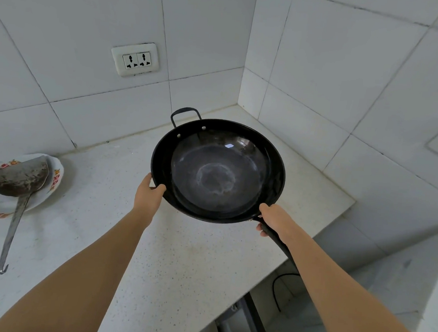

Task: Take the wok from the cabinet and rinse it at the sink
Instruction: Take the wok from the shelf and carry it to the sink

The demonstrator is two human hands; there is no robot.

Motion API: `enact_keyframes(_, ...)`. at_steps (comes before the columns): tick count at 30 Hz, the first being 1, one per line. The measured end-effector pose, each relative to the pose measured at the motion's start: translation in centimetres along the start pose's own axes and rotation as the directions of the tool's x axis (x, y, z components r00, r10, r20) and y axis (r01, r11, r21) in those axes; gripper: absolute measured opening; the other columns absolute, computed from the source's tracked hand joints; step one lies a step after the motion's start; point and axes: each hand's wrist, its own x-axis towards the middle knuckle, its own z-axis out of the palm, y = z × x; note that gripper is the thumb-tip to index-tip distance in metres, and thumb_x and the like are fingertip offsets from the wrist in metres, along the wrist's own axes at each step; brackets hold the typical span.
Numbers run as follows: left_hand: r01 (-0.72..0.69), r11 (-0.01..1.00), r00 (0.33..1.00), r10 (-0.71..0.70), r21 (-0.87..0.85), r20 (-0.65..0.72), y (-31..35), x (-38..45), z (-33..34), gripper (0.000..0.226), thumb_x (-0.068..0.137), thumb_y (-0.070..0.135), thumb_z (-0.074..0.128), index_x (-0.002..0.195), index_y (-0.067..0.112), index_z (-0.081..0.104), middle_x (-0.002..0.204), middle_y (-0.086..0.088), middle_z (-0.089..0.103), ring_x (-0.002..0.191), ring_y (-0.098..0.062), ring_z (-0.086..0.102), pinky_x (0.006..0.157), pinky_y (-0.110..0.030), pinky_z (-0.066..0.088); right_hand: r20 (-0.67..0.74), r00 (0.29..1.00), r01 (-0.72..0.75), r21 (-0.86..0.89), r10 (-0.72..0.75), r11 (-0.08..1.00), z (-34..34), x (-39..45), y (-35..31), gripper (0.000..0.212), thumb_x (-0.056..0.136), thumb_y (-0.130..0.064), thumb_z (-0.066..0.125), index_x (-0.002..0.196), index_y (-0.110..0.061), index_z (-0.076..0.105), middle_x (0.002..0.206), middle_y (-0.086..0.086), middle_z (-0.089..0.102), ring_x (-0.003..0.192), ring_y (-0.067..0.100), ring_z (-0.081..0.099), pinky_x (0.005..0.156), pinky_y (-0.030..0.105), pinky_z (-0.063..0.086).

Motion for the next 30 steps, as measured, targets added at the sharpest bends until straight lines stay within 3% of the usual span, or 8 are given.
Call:
enact_keyframes(4, -0.009, 1.0, 1.0, 0.009, -0.012, 0.021, 0.2, -0.2, -0.1, 0.055, 0.095, 0.006, 0.046, 0.146, 0.016, 0.03, 0.136, -0.015, 0.05, 0.124, -0.032, 0.047, 0.103, -0.046, 0.04, -0.045, 0.998, 0.041, -0.026, -0.042, 0.999, 0.2, 0.4, 0.4, 0.032, 0.098, -0.023, 0.038, 0.116, 0.001, 0.05, 0.07, 0.009, 0.062, 0.051, 0.018, 0.055, 0.061, 0.027, 0.05)
enact_keyframes(17, -0.001, 0.994, 1.0, -0.002, -0.11, -0.03, 0.0, -3.1, 0.1, 0.052, 0.096, 0.002, 0.044, 0.145, 0.015, 0.034, 0.135, -0.012, 0.053, 0.114, -0.027, 0.053, 0.104, -0.044, 0.039, -0.183, 0.966, 0.144, -0.21, -0.183, 0.967, 0.5, -0.7, 2.2, 0.025, 0.098, -0.025, 0.035, 0.077, -0.015, 0.045, 0.068, 0.004, 0.063, 0.05, 0.014, 0.055, 0.062, 0.028, 0.045)
enact_keyframes(20, -0.006, 0.99, 0.999, 0.001, -0.14, -0.041, -0.1, -4.3, 0.1, 0.053, 0.095, 0.0, 0.044, 0.145, 0.016, 0.036, 0.109, -0.006, 0.064, 0.083, -0.013, 0.052, 0.086, -0.032, 0.05, -0.171, 0.966, 0.158, -0.215, -0.196, 0.964, 0.1, -1.6, 2.9, 0.026, 0.098, -0.025, 0.034, 0.076, -0.016, 0.045, 0.067, 0.004, 0.063, 0.049, 0.014, 0.054, 0.058, 0.027, 0.043)
enact_keyframes(22, -0.016, 0.986, 0.998, 0.006, -0.164, -0.063, 0.0, -5.5, 0.0, 0.054, 0.094, -0.001, 0.044, 0.144, 0.017, 0.036, 0.085, 0.004, 0.058, 0.07, -0.009, 0.049, 0.077, -0.029, 0.051, -0.174, 0.96, 0.178, -0.226, -0.22, 0.958, -0.3, -2.4, 3.2, 0.025, 0.097, -0.025, 0.035, 0.078, -0.014, 0.047, 0.065, 0.003, 0.063, 0.049, 0.014, 0.055, 0.06, 0.028, 0.044)
enact_keyframes(24, -0.022, 0.981, 0.997, 0.006, -0.193, -0.081, 0.2, -6.9, -0.2, 0.055, 0.094, -0.002, 0.044, 0.145, 0.016, 0.035, 0.092, 0.004, 0.057, 0.082, -0.014, 0.051, 0.098, -0.04, 0.045, -0.178, 0.951, 0.208, -0.234, -0.252, 0.95, -0.9, -3.3, 3.3, 0.026, 0.096, -0.024, 0.035, 0.076, -0.013, 0.047, 0.065, 0.003, 0.064, 0.049, 0.014, 0.055, 0.06, 0.028, 0.044)
enact_keyframes(26, -0.029, 0.973, 0.995, 0.007, -0.227, -0.097, 0.4, -8.4, -0.6, 0.057, 0.093, -0.003, 0.045, 0.146, 0.016, 0.035, 0.103, -0.001, 0.059, 0.094, -0.016, 0.05, 0.107, -0.045, 0.036, -0.176, 0.941, 0.242, -0.243, -0.288, 0.939, -1.6, -4.3, 3.2, 0.027, 0.096, -0.024, 0.035, 0.073, -0.014, 0.045, 0.067, 0.004, 0.065, 0.05, 0.014, 0.056, 0.058, 0.027, 0.042)
enact_keyframes(28, -0.05, 0.968, 0.993, 0.023, -0.246, -0.114, 0.4, -9.8, -1.1, 0.058, 0.09, -0.005, 0.046, 0.144, 0.016, 0.038, 0.1, 0.0, 0.06, 0.092, -0.016, 0.053, 0.104, -0.043, 0.038, -0.169, 0.93, 0.275, -0.264, -0.325, 0.925, -2.2, -5.4, 3.2, 0.028, 0.096, -0.024, 0.035, 0.072, -0.013, 0.046, 0.068, 0.004, 0.066, 0.05, 0.014, 0.057, 0.06, 0.028, 0.043)
enact_keyframes(30, -0.077, 0.969, 0.989, 0.045, -0.234, -0.141, 0.3, -11.3, -1.7, 0.058, 0.088, -0.006, 0.047, 0.142, 0.014, 0.041, 0.089, 0.005, 0.061, 0.081, -0.012, 0.057, 0.089, -0.035, 0.042, -0.16, 0.921, 0.305, -0.274, -0.356, 0.912, -2.7, -6.5, 3.4, 0.027, 0.095, -0.024, 0.035, 0.074, -0.012, 0.047, 0.07, 0.004, 0.067, 0.051, 0.014, 0.058, 0.062, 0.028, 0.043)
